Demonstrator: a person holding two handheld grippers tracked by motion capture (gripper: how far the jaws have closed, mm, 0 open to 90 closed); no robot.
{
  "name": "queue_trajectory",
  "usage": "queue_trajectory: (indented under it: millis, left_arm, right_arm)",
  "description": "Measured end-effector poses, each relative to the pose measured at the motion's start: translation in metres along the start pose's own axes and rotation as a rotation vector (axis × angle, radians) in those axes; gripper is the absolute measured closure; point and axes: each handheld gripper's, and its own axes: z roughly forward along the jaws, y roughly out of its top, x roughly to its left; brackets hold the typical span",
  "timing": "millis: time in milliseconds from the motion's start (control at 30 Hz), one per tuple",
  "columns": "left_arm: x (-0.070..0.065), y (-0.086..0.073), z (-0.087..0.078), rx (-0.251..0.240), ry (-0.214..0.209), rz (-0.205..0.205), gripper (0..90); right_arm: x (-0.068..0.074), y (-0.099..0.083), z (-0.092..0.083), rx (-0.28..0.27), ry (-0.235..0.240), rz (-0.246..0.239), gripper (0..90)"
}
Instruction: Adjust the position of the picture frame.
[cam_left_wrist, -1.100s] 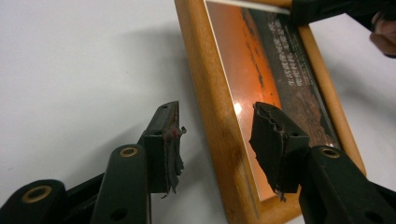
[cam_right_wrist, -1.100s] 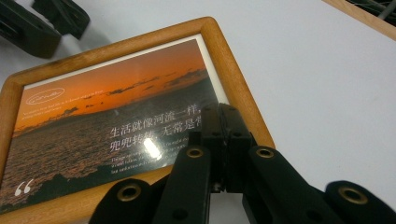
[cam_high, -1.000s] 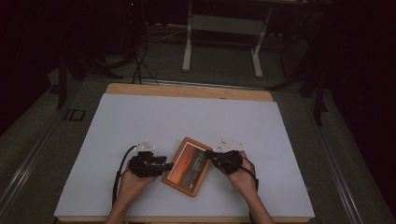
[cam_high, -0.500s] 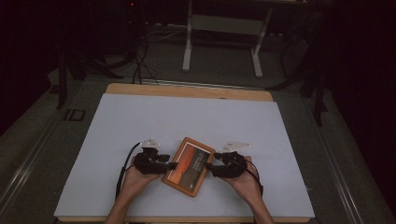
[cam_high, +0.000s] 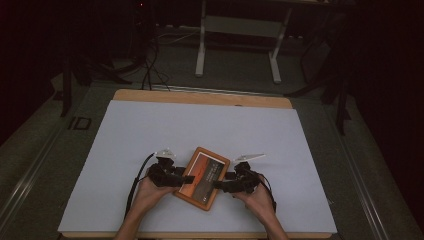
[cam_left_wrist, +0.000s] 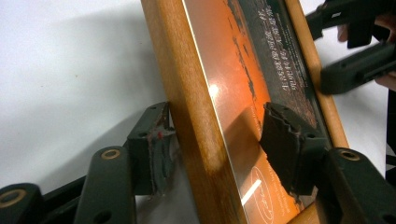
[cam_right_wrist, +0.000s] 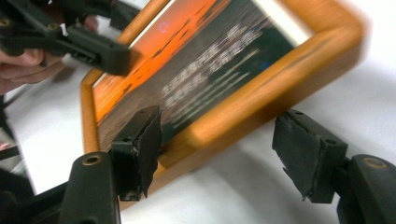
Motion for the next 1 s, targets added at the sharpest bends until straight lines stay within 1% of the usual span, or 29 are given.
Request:
queue_trajectory:
  millis: [100, 167, 200, 233, 267, 333, 367, 467, 533, 600, 667, 733, 767, 833, 867, 900, 933, 1000]
  left_arm:
    - [0.001, 0.000, 0.000, 0.004, -0.007, -0.011, 43.3]
    - [0.002, 0.000, 0.000, 0.005, -0.011, -0.021, 43.3]
    - [0.002, 0.000, 0.000, 0.008, -0.010, -0.026, 43.5]
    - [0.002, 0.000, -0.001, 0.009, -0.007, -0.031, 43.9]
    - [0.001, 0.001, -0.002, 0.004, -0.003, -0.032, 45.7]
    - [0.000, 0.001, -0.008, -0.017, 0.027, -0.013, 55.1]
    - [-0.001, 0.001, -0.009, -0.019, 0.034, -0.008, 59.6]
    - [0.000, 0.001, -0.011, -0.020, 0.038, -0.015, 62.3]
    - [0.002, 0.000, -0.011, -0.020, 0.030, -0.028, 62.6]
    - [0.003, 0.000, -0.010, -0.020, 0.027, -0.028, 61.2]
    - [0.003, 0.000, -0.007, -0.013, 0.017, -0.034, 52.8]
    - [0.006, 0.000, -0.004, -0.012, 0.001, -0.051, 47.7]
    - [0.007, -0.001, -0.002, -0.006, -0.016, -0.068, 45.7]
    - [0.012, -0.002, 0.001, 0.007, -0.075, -0.103, 44.6]
    - [0.013, -0.002, 0.004, 0.017, -0.097, -0.118, 43.5]
    - [0.013, -0.002, 0.006, 0.019, -0.107, -0.129, 42.4]
    - [0.013, -0.002, 0.006, 0.021, -0.103, -0.137, 41.9]
    - [0.011, -0.001, 0.004, 0.026, -0.089, -0.137, 42.2]
  right_arm:
    - [0.001, -0.001, 0.006, 0.022, 0.029, 0.017, 35.5]
    - [-0.003, -0.002, 0.006, 0.020, 0.065, 0.060, 40.2]
    - [-0.005, -0.002, 0.005, 0.017, 0.076, 0.078, 42.1]
    - [-0.008, -0.003, 0.005, 0.005, 0.092, 0.104, 43.7]
    - [-0.010, -0.003, 0.005, 0.001, 0.103, 0.121, 44.5]
    - [-0.011, -0.003, 0.005, 0.000, 0.102, 0.132, 45.1]
    - [-0.011, -0.002, 0.005, 0.002, 0.104, 0.136, 45.6]
    - [-0.014, -0.001, 0.005, -0.005, 0.116, 0.161, 47.6]
    - [-0.016, 0.000, 0.006, -0.013, 0.129, 0.184, 48.8]
    - [-0.017, 0.001, 0.006, -0.016, 0.132, 0.188, 49.4]
    - [-0.016, 0.002, 0.005, -0.018, 0.111, 0.180, 49.8]
    - [-0.015, 0.003, 0.006, -0.018, 0.105, 0.176, 49.9]
    - [-0.015, 0.003, 0.006, -0.019, 0.103, 0.176, 49.9]
    - [-0.015, 0.003, 0.006, -0.019, 0.104, 0.175, 49.9]
    - [-0.015, 0.003, 0.006, -0.019, 0.103, 0.175, 49.9]
    - [-0.015, 0.003, 0.006, -0.019, 0.103, 0.175, 49.9]
    - [-0.015, 0.003, 0.006, -0.018, 0.103, 0.174, 49.9]
    - [-0.015, 0.004, 0.006, -0.018, 0.103, 0.173, 50.1]
